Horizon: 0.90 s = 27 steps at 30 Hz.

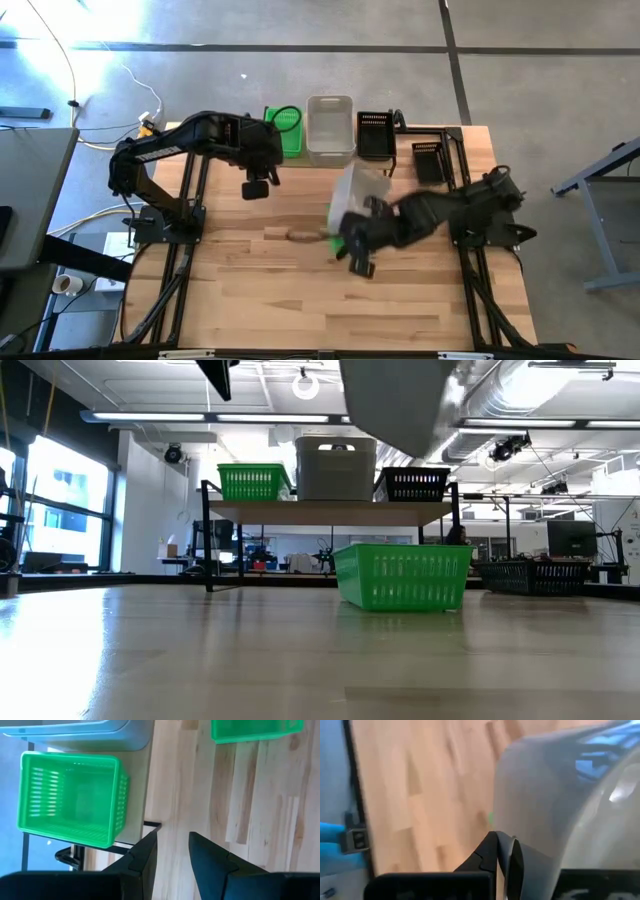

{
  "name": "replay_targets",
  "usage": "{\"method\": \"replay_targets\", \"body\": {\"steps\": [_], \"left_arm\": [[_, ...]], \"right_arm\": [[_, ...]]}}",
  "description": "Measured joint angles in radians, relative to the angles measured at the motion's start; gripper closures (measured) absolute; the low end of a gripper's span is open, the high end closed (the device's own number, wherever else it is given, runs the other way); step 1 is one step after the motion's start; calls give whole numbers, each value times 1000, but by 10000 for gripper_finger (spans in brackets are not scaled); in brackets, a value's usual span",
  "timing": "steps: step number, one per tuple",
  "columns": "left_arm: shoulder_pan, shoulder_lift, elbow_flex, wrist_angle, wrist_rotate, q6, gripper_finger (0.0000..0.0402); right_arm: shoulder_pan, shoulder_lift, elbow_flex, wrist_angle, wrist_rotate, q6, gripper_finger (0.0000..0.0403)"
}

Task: Stack baskets on shelf by color
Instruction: Stack the gray bin on the gray bin on the shelf

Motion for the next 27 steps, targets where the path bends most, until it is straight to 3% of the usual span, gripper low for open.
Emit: {"method": "replay_targets", "body": {"steps": [11, 19, 27], "left_arm": [[18, 0, 0, 0, 1, -1, 300], [18, 0, 0, 0, 1, -36, 300], [18, 0, 0, 8, 1, -86, 300]], "right_arm": [[-212, 0, 226, -82, 85, -413, 403], [-428, 0, 358, -62, 124, -766, 403], [-650, -5, 378, 60, 115, -1032, 403]]}}
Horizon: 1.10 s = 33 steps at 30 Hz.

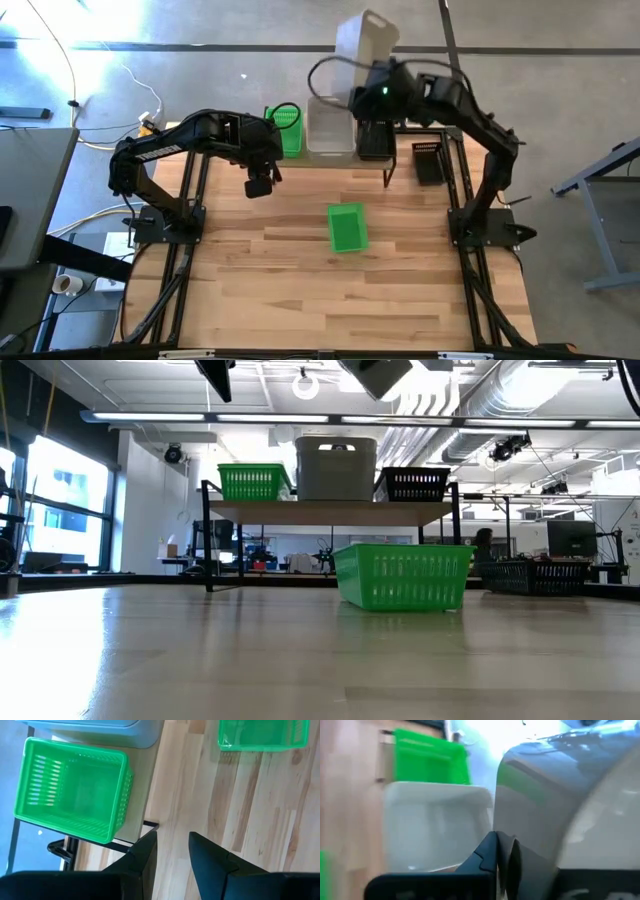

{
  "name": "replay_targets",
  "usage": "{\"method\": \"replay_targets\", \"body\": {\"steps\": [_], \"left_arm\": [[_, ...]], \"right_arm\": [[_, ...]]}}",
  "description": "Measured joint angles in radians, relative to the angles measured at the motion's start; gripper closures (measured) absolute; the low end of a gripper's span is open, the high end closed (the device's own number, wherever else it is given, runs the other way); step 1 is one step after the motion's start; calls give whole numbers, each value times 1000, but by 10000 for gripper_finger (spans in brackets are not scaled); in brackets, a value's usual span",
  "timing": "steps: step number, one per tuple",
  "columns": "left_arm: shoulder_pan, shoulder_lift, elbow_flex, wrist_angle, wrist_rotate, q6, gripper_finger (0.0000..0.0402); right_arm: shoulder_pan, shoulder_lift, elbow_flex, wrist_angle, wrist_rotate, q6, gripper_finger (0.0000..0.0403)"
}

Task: Stack baskets on shelf by color
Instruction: Stack the gray bin on the gray bin on the shelf

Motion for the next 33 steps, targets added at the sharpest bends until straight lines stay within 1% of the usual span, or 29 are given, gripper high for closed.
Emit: {"method": "replay_targets", "body": {"steps": [2, 5, 9, 13, 17, 24, 33], "left_arm": [[0, 0, 0, 0, 0, -2, 300], [0, 0, 0, 1, 1, -6, 300], [0, 0, 0, 16, 0, -31, 300], [0, 0, 0, 43, 0, -57, 300], [0, 0, 0, 45, 0, -79, 300], [0, 0, 0, 45, -1, -107, 300], [0, 0, 0, 46, 0, -128, 300]], "right_arm": [[-42, 2, 0, 2, -15, -33, 403], [-88, 11, 0, 21, -77, -47, 403], [-106, 29, 0, 6, -146, -50, 403], [-99, 66, 0, -42, -208, -50, 403], [-81, 103, 0, -67, -223, -47, 403], [-62, 146, 0, -109, -250, 45, 403], [-62, 157, -1, -129, -349, 113, 403]]}}
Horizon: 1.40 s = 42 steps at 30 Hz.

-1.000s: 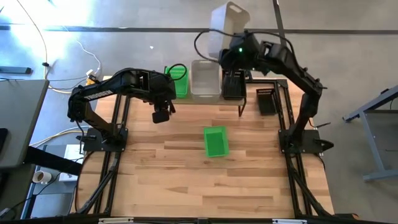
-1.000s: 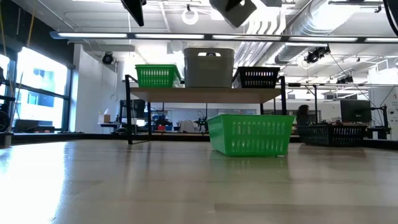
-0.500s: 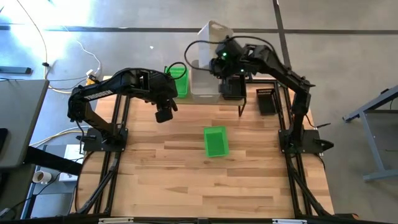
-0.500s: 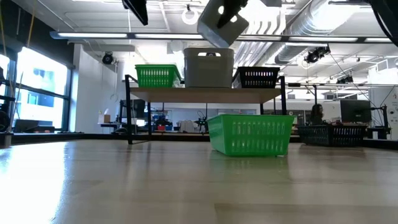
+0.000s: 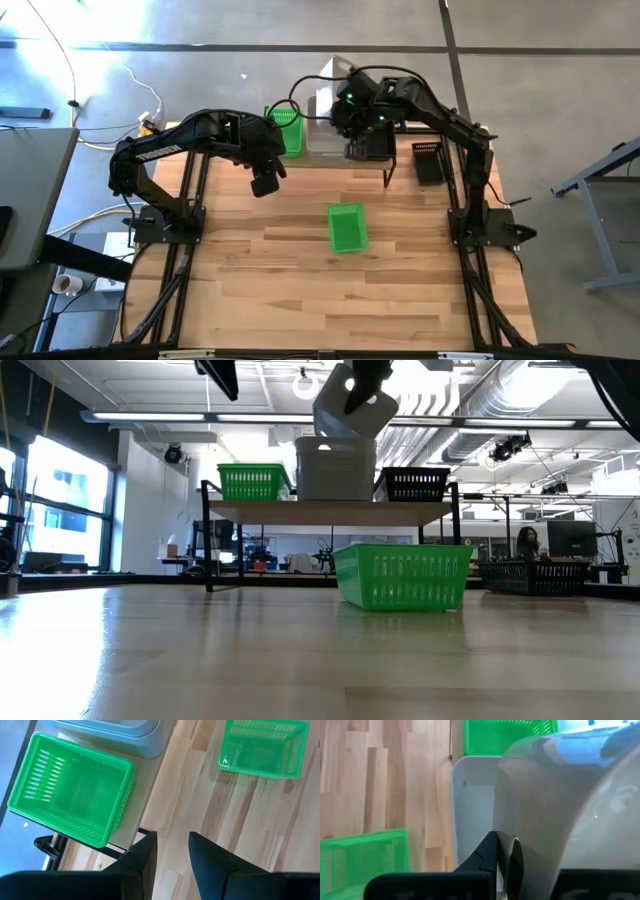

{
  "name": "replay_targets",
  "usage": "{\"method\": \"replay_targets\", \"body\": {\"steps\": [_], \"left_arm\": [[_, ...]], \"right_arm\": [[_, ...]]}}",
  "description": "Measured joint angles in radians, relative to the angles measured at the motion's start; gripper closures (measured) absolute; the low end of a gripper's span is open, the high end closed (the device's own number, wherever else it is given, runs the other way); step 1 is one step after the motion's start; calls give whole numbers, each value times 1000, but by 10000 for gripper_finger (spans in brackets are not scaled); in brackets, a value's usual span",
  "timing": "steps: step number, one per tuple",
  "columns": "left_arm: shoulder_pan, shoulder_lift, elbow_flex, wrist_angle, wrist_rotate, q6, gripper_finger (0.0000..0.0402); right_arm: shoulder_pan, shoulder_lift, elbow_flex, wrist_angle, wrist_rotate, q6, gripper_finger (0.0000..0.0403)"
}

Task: Stack baskets on shelf by color
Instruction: Stack the gray bin on the gray bin on the shelf

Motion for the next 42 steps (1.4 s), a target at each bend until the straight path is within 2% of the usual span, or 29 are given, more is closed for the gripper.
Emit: {"method": "replay_targets", "body": {"steps": [22, 26, 42], "left_arm": [[0, 0, 0, -1, 0, -31, 300], [0, 0, 0, -1, 0, -31, 300], [0, 0, 0, -1, 0, -31, 300]], "right_arm": [[29, 63, 0, -74, -2, 28, 403], [46, 63, 0, -78, 40, 2, 403], [56, 66, 0, -97, 43, -105, 403]]}}
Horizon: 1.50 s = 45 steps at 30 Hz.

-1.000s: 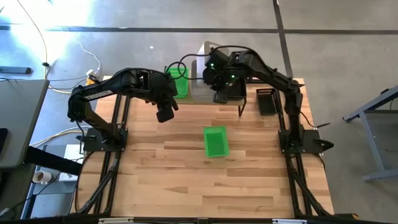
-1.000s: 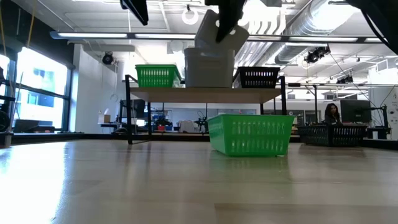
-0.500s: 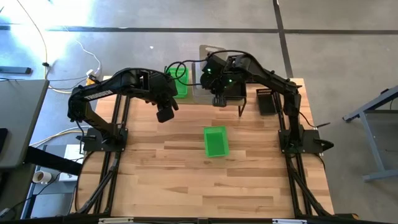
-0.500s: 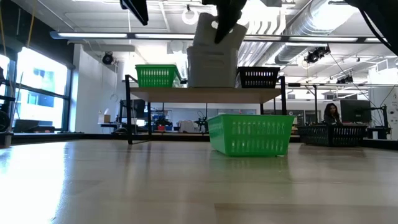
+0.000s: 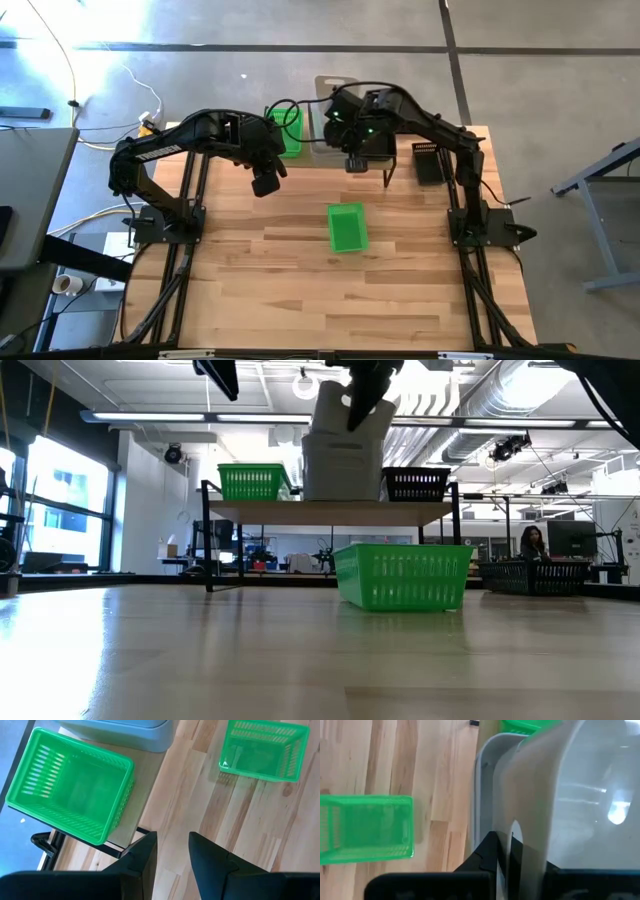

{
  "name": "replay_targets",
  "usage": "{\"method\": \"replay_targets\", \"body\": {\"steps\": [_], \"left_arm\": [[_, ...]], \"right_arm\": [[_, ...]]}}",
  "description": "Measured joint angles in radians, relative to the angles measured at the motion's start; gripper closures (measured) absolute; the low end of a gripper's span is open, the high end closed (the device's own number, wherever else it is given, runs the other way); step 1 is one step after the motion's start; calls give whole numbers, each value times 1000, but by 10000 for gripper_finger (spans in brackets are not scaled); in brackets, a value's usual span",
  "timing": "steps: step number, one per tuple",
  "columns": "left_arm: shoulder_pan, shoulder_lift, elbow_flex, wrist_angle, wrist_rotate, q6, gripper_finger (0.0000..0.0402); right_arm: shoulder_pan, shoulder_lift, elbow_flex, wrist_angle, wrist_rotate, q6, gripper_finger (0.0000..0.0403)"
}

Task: Stack baskets on shelf by color
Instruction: Stack the gray bin on the gray bin on the shelf

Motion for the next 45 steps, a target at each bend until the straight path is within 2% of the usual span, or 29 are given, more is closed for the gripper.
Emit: {"method": "replay_targets", "body": {"steps": [6, 17, 29, 37, 45], "left_arm": [[0, 0, 0, 0, 0, 0, 300], [0, 0, 0, 0, 0, 0, 300], [0, 0, 0, -1, 0, 16, 300], [0, 0, 0, -3, 0, 19, 300], [0, 0, 0, -7, -4, 35, 300]], "right_arm": [[0, 5, 0, -2, 0, -22, 403], [-2, 5, 0, 0, 18, 32, 401], [-5, 5, 0, 19, 19, 48, 306], [-5, -1, 1, 30, 19, 58, 302], [-5, -58, 2, 29, 19, 135, 302]]}}
